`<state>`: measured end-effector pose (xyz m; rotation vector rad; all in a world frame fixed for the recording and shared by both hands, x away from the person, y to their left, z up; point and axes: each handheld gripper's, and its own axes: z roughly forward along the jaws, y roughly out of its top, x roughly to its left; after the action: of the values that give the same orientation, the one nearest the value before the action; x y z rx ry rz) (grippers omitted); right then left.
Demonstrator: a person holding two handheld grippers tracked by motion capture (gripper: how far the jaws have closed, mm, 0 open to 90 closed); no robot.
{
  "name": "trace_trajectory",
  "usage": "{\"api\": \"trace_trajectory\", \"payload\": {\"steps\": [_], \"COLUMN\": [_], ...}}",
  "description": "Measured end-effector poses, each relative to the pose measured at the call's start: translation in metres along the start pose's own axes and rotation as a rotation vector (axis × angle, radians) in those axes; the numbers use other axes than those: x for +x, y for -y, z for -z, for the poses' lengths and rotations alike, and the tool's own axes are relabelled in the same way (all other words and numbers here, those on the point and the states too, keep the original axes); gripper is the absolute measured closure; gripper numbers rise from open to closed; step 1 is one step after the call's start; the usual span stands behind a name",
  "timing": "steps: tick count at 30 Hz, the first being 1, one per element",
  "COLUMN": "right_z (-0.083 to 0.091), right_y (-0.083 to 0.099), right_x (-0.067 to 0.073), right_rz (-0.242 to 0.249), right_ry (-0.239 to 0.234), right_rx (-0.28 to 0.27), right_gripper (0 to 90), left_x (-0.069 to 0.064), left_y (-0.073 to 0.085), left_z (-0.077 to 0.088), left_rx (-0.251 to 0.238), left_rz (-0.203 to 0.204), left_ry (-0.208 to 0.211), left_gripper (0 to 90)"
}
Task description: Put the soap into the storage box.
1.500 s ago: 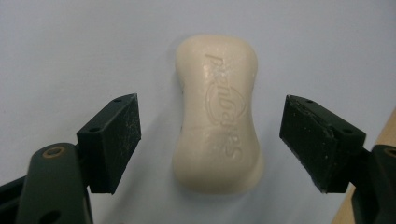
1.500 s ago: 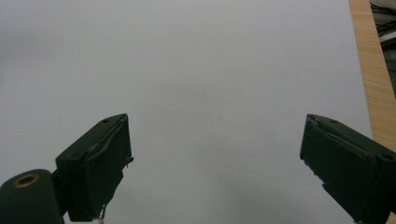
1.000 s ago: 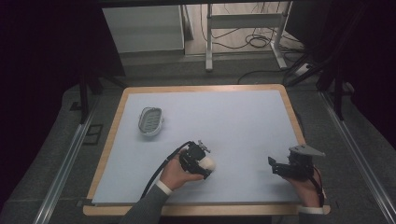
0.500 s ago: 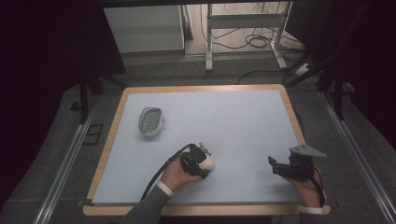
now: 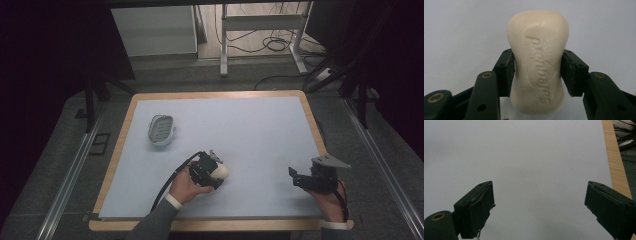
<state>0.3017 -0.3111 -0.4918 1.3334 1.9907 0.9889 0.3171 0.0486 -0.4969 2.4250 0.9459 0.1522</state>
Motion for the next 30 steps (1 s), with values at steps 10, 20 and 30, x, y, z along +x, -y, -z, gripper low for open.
{"api": "trace_trajectory", "payload": {"steps": [10,20,30], "right_z": [0.0,0.0,0.0], "right_y": [0.0,0.0,0.001], "right_x": [-0.001,-0.001,-0.002], "right_rz": [-0.001,0.001,0.0], "right_ry": [0.002,0.008,0.011], "right_rx": [0.0,-0.003,-0.006], "right_gripper": [8.8,8.8,8.8], "left_x": [0.004,0.007,0.007], "left_y": [0.0,0.001,0.002], "left_z": [0.007,0.011,0.016], "left_rx": [-0.022,-0.049,-0.089], "left_rz": [0.003,0.001,-0.01], "left_ry": [0.006,0.001,0.005], "left_gripper": [49.4,49.5,49.6]}}
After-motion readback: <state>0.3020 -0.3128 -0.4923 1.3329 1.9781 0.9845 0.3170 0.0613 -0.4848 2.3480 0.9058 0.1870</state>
